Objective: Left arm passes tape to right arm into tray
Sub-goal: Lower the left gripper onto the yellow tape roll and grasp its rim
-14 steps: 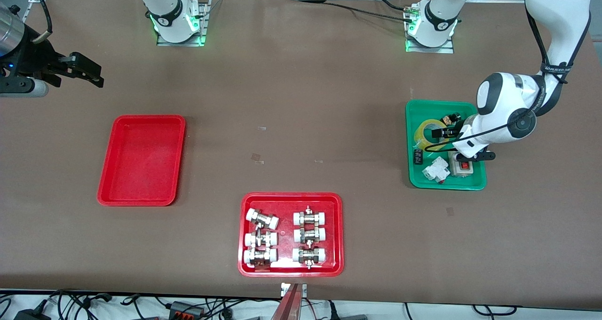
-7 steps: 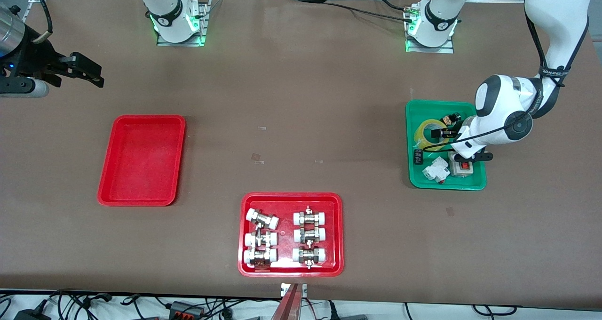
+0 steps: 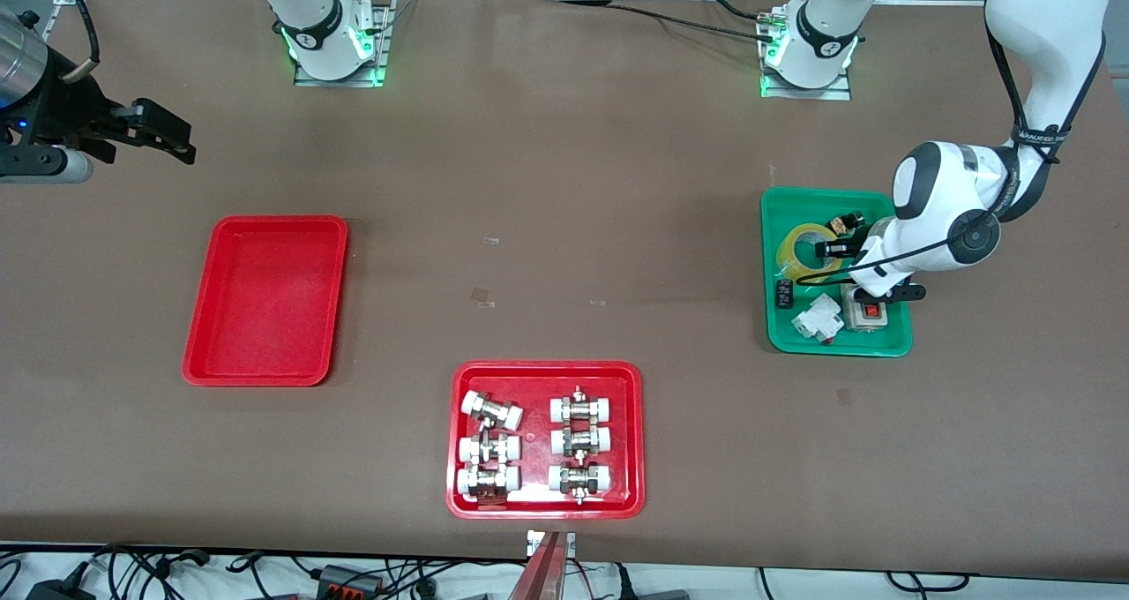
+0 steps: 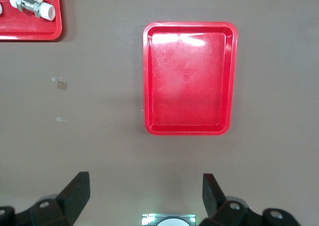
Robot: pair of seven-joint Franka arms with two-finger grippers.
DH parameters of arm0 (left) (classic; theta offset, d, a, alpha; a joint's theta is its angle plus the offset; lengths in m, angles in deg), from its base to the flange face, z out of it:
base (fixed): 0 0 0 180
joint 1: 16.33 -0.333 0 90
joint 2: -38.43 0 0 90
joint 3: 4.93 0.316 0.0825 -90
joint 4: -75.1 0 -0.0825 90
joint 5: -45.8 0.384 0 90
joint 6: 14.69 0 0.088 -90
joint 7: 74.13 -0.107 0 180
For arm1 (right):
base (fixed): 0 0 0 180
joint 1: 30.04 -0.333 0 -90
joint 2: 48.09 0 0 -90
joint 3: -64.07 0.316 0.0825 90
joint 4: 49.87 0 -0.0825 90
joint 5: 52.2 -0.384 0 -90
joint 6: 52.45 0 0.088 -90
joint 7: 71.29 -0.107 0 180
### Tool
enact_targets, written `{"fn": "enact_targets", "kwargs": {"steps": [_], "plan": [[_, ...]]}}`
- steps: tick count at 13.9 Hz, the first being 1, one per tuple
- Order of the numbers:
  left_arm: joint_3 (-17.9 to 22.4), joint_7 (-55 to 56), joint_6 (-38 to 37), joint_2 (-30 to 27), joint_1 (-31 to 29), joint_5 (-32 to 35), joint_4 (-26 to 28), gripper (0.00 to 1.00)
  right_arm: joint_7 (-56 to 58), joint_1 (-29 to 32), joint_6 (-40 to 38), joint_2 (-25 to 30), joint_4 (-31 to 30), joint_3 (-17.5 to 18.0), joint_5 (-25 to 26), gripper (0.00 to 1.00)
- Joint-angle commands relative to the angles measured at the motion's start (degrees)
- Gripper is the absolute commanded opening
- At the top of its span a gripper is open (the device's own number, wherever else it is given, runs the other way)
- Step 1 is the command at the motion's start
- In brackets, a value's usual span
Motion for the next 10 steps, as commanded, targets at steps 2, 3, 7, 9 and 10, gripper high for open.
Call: {"fn": "enact_targets", "kwargs": {"steps": [2, 3, 7, 9, 10], "plan": [[-0.3, -0.9, -0.1, -0.5, -0.5, 1.0, 0.4, 0.08, -0.7, -0.2, -0.7, 0.1, 0.2, 0.1, 0.4, 1.00], [-0.3, -0.9, -0.2, -0.6, -0.5, 1.0, 0.3, 0.03, -0.7, -0.2, -0.6, 0.1, 0.3, 0.1, 0.4, 1.00], [-0.8, -1.9, -6.3, -0.7, -0.2, 5.1, -3.7, 0.00, -0.7, -0.2, -0.6, 0.1, 0.2, 0.1, 0.4, 1.00], [-1.2, -2.1, -14.1, -0.7, 0.2, 5.1, -10.0, 0.01, -0.7, -0.2, -0.7, 0.1, 0.2, 0.1, 0.4, 1.00], [-1.9, -2.4, -18.6, -0.6, 0.3, 5.1, -13.2, 0.00, -0.7, -0.2, -0.7, 0.1, 0.2, 0.1, 0.4, 1.00]]}}
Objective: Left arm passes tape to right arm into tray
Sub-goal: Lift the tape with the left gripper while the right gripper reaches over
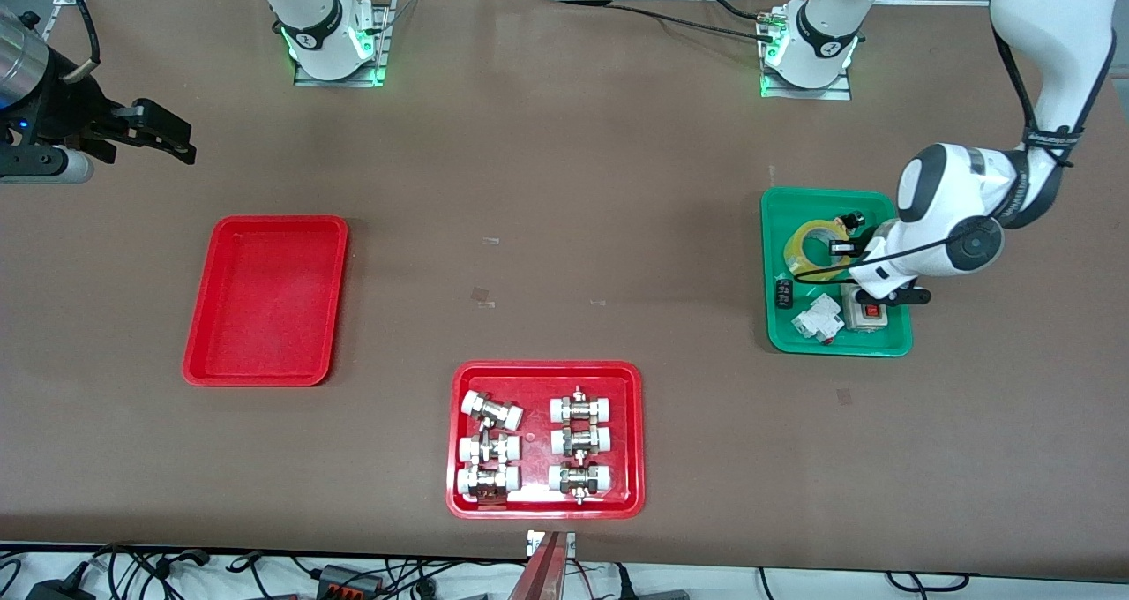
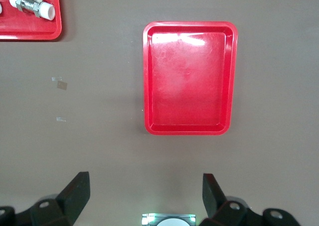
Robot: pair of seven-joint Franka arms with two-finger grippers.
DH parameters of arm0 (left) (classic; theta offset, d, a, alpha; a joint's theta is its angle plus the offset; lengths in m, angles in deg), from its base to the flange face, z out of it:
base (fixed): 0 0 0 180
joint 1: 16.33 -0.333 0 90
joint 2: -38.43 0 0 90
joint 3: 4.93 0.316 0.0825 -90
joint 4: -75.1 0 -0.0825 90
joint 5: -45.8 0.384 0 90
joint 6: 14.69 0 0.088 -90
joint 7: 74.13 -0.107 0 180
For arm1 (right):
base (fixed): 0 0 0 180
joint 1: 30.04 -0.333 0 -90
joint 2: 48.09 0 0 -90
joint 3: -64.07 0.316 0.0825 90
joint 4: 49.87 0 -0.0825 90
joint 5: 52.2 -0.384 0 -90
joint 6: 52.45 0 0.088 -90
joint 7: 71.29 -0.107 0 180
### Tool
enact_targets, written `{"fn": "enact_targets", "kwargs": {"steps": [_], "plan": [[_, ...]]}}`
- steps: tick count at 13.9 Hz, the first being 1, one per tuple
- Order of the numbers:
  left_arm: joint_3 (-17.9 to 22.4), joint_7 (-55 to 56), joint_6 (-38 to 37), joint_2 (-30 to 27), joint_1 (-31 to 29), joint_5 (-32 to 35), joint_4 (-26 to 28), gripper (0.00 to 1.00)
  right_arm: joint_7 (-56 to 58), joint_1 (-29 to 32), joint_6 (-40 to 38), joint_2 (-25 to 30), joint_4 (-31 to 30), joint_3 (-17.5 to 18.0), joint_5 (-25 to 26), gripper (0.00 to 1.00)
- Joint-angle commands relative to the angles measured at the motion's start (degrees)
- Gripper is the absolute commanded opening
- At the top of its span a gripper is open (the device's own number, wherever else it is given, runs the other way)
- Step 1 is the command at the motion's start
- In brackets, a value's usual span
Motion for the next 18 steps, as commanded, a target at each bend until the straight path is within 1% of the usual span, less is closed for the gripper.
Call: {"fn": "enact_targets", "kwargs": {"steps": [1, 2, 4, 5, 6, 8, 9, 11, 12, 14, 18], "plan": [[-2.9, -1.7, -12.3, -0.4, 0.3, 1.0, -9.5, 0.00, -0.7, -0.2, -0.7, 0.1, 0.2, 0.1, 0.4, 1.00], [-4.4, -1.6, -16.2, -0.7, 0.1, 1.0, -12.4, 0.00, -0.7, -0.2, -0.7, 0.1, 0.2, 0.1, 0.4, 1.00], [-7.5, -1.1, -26.9, -1.3, 0.1, 1.0, -21.7, 0.00, -0.6, -0.2, -0.7, 0.1, 0.3, 0.1, 0.4, 1.00], [-9.4, -0.8, -33.4, -1.3, 0.3, 1.2, -27.4, 0.00, -0.4, -0.2, -0.7, 0.1, 0.3, 0.1, 0.4, 1.00], [-10.0, -0.9, -37.8, -1.3, 0.3, 1.0, -31.1, 0.00, -0.1, -0.2, -0.6, 0.1, 0.3, 0.1, 0.4, 1.00], [-11.3, -1.5, -42.5, -1.6, 0.0, 0.4, -36.1, 0.01, 0.2, -0.2, -0.6, 0.1, 0.4, 0.1, 0.4, 1.00], [-12.6, -1.3, -43.9, -2.1, 0.0, 0.4, -37.6, 0.01, 0.3, -0.1, -0.6, 0.1, 0.4, 0.1, 0.4, 1.00], [-17.2, -0.9, -43.4, -2.3, 0.3, -0.7, -39.6, 0.00, 0.4, 0.1, -0.6, 0.1, 0.3, 0.1, 0.3, 1.00], [-19.8, 0.1, -42.0, -1.8, 1.4, -0.4, -39.8, 0.00, 0.4, 0.1, -0.6, 0.0, 0.3, 0.1, 0.3, 1.00], [-20.5, 4.9, -34.6, -0.8, 5.6, -0.7, -39.5, 0.00, 0.4, 0.1, -0.6, -0.3, 0.3, 0.1, 0.3, 1.00], [-20.5, 16.9, -20.0, 6.9, 14.5, -0.9, -39.7, 0.00, 0.5, 0.1, -0.6, -0.5, 0.3, 0.1, 0.4, 1.00]]}}
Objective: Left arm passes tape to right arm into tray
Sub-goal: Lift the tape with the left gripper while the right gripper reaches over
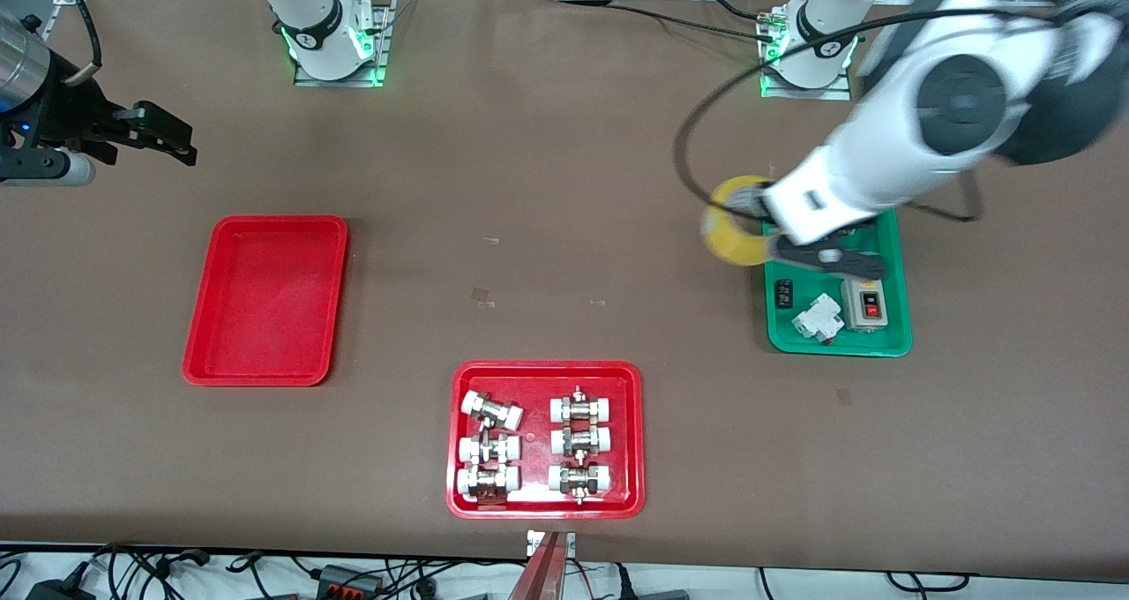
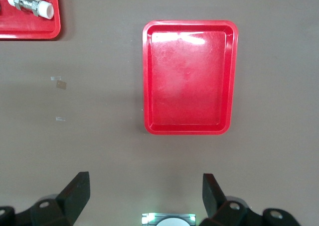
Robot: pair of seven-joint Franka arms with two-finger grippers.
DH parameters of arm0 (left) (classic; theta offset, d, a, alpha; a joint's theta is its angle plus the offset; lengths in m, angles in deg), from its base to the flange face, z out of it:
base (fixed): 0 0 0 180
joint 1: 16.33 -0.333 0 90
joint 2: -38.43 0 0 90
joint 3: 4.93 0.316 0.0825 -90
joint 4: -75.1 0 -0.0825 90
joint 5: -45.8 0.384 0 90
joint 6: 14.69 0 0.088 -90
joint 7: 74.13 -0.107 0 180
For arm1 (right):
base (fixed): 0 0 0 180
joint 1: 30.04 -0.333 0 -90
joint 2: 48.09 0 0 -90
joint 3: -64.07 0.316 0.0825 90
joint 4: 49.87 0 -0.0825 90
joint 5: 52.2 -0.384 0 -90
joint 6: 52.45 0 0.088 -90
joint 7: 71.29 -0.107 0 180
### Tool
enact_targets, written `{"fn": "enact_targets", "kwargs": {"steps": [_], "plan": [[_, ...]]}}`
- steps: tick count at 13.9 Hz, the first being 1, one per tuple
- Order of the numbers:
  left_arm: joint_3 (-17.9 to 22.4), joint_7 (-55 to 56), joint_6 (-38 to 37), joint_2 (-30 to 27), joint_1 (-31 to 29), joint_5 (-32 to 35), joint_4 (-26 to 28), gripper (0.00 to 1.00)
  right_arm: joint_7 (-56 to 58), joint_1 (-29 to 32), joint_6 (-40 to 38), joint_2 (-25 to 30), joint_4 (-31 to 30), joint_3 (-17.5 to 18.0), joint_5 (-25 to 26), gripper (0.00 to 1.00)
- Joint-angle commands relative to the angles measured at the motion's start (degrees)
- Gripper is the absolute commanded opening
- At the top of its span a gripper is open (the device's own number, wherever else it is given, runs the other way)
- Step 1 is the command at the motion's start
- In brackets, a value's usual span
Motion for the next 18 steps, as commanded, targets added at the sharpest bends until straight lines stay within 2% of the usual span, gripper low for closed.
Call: {"fn": "enact_targets", "kwargs": {"steps": [1, 4, 6, 8, 9, 11, 13, 16, 18], "plan": [[-0.4, 7.6, 8.9, 7.6, 4.0, -0.4, -2.0, 0.00, 0.6, 0.0, -0.7, -0.4, 0.3, 0.1, 0.4, 1.00], [-0.5, 12.7, 18.3, 15.1, 7.6, -6.7, -2.5, 0.00, 0.5, 0.1, -2.6, -1.6, 0.3, 0.2, -1.2, 1.00], [-0.3, 12.7, 26.3, 18.7, 9.3, -11.0, -2.6, 0.00, 1.3, 0.2, -3.7, -2.5, 0.2, 0.1, -7.9, 1.00], [-0.3, 12.9, 30.3, 20.3, 11.1, -17.8, -2.6, 0.00, 5.7, 0.4, -3.2, -4.4, 0.1, -0.1, -12.5, 1.00], [0.2, 13.8, 31.8, 20.4, 12.4, -21.3, -2.7, 0.00, 6.6, 0.5, -2.4, -5.6, 0.0, -0.1, -14.8, 1.00], [0.3, 17.9, 33.9, 20.8, 12.7, -23.7, -3.8, 0.00, 6.8, 0.5, 1.0, -8.1, -0.8, -0.1, -21.8, 1.00], [0.8, 23.7, 35.0, 23.3, 15.9, -31.7, -7.5, 0.00, 9.2, 0.3, 6.1, -11.3, -1.6, -0.1, -28.3, 1.00], [6.6, 34.6, 42.1, 26.2, 23.3, -32.5, -14.1, 0.00, 14.7, 0.0, 11.4, -16.0, -1.6, 0.0, -37.5, 1.00], [7.1, 35.7, 42.8, 28.4, 25.3, -32.5, -16.7, 0.00, 15.9, -1.2, 15.3, -18.3, -1.6, 0.3, -41.6, 1.00]]}}
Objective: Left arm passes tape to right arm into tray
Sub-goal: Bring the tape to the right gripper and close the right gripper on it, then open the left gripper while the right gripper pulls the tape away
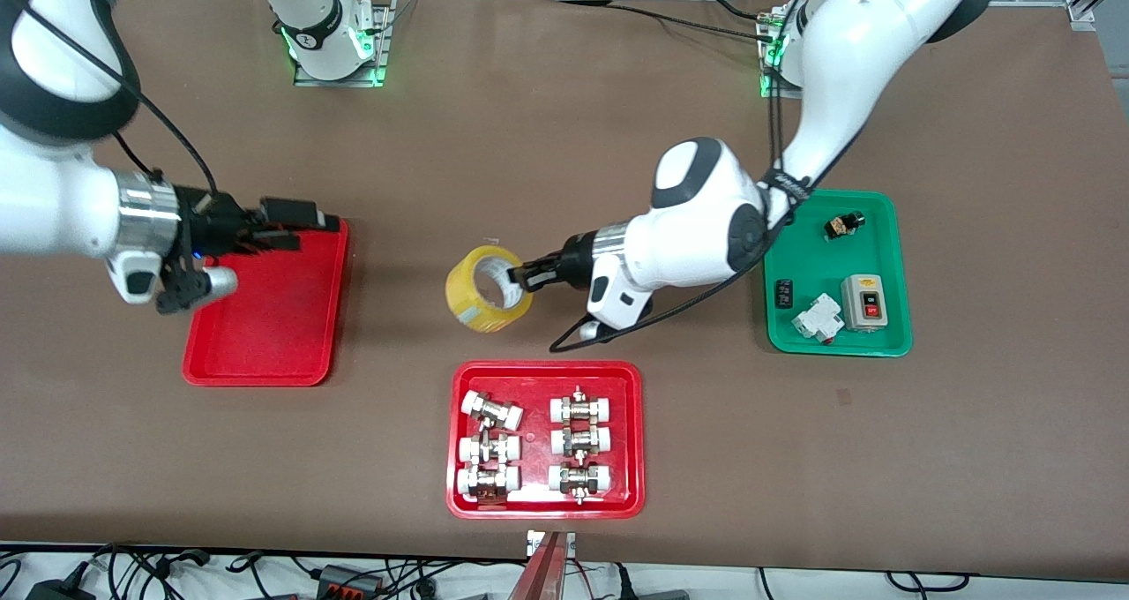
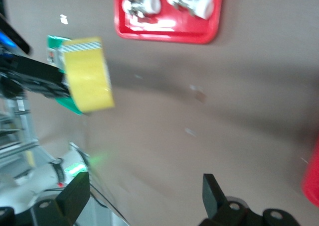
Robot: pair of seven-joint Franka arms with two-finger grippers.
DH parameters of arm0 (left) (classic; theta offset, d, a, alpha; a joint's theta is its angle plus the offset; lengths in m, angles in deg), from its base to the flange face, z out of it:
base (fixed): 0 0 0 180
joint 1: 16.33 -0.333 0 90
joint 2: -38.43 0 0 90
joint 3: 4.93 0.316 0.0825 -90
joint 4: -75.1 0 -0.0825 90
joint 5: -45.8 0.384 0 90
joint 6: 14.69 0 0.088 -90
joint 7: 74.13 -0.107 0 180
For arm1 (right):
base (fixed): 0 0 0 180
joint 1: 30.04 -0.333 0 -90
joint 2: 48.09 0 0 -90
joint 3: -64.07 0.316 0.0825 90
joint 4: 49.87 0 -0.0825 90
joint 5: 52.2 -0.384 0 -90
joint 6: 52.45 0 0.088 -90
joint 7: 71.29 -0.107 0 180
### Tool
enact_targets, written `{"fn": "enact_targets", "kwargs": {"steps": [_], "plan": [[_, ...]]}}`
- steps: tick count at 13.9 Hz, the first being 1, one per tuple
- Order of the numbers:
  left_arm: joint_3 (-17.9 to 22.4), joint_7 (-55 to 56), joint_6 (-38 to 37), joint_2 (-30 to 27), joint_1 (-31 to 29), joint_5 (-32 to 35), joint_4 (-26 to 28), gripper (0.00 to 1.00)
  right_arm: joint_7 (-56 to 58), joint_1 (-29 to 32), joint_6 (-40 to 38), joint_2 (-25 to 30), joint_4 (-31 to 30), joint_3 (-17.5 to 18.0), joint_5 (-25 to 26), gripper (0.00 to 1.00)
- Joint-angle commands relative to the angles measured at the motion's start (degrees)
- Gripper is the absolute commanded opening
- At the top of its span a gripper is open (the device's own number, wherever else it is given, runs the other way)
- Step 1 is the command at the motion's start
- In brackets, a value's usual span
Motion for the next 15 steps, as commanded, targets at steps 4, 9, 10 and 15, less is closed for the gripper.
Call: {"fn": "enact_targets", "kwargs": {"steps": [4, 9, 10, 15], "plan": [[1.0, 5.1, 7.3, 5.4, 4.5, -1.4, -6.3, 0.00, 3.3, -5.5, 12.2, -5.4, 0.2, 0.2, -4.9, 1.00], [1.3, 4.5, 7.3, 5.5, 4.5, -1.0, -6.2, 0.01, 3.3, -10.2, 22.6, -8.7, 0.2, 0.2, -6.6, 1.00], [1.3, 4.5, 7.3, 5.5, 4.5, -0.9, -6.1, 0.01, 3.3, -10.6, 23.5, -8.9, 0.4, 0.2, -6.6, 1.00], [1.3, 3.0, 7.3, 5.4, 4.3, -1.0, -5.8, 0.01, 3.4, -10.7, 23.7, -9.1, 0.8, 0.1, -6.1, 0.38]]}}
